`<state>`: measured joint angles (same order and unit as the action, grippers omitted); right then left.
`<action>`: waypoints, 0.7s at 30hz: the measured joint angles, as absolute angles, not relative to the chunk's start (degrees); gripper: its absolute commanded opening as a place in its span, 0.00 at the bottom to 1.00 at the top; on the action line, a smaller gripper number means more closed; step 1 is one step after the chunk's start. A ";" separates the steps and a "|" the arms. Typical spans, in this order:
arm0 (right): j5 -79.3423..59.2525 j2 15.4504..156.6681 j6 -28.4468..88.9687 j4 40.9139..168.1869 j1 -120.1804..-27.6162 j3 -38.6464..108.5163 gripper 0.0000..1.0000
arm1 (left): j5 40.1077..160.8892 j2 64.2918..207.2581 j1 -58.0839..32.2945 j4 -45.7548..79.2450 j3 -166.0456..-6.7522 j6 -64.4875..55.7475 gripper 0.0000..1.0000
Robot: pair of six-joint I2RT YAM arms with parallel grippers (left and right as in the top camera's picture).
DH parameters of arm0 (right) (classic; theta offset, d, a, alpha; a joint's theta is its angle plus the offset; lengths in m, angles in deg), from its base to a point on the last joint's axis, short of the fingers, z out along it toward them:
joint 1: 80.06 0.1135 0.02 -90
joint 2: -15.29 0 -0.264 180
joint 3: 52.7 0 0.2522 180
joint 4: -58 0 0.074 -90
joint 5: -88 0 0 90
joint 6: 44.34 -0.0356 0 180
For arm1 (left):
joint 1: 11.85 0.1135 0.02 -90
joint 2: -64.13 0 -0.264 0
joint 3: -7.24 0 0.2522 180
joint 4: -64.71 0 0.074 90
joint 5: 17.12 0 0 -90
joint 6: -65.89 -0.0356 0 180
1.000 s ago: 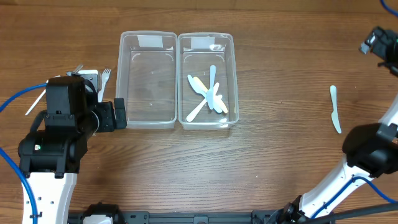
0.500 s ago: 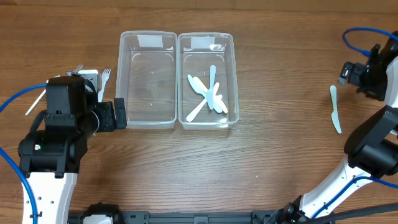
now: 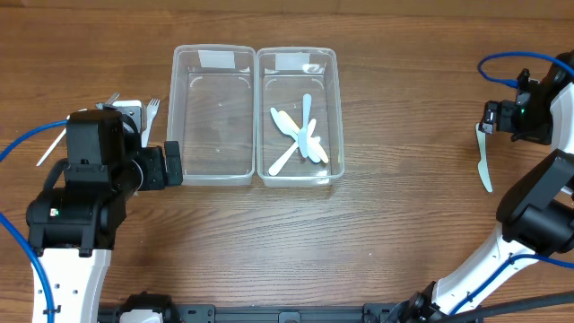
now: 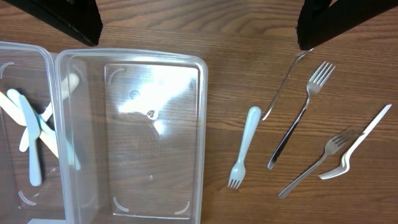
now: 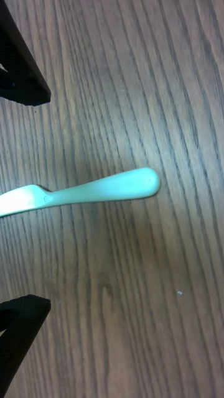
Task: Pack container
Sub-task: 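Move the right gripper to the light-blue knife at the far right, then lower the right gripper and grasp the light-blue knife handle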
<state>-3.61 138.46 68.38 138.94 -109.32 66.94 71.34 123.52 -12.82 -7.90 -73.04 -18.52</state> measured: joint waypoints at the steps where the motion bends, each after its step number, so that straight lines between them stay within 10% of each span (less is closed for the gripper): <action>1: -3.80 138.55 68.88 138.85 -109.32 66.94 1.00 | 71.34 123.52 -12.82 -7.77 -73.04 -18.54 1.00; 21: -4.46 147.64 70.83 135.99 -108.07 66.75 0.98 | 71.34 123.52 -12.82 -7.77 -73.04 -18.54 1.00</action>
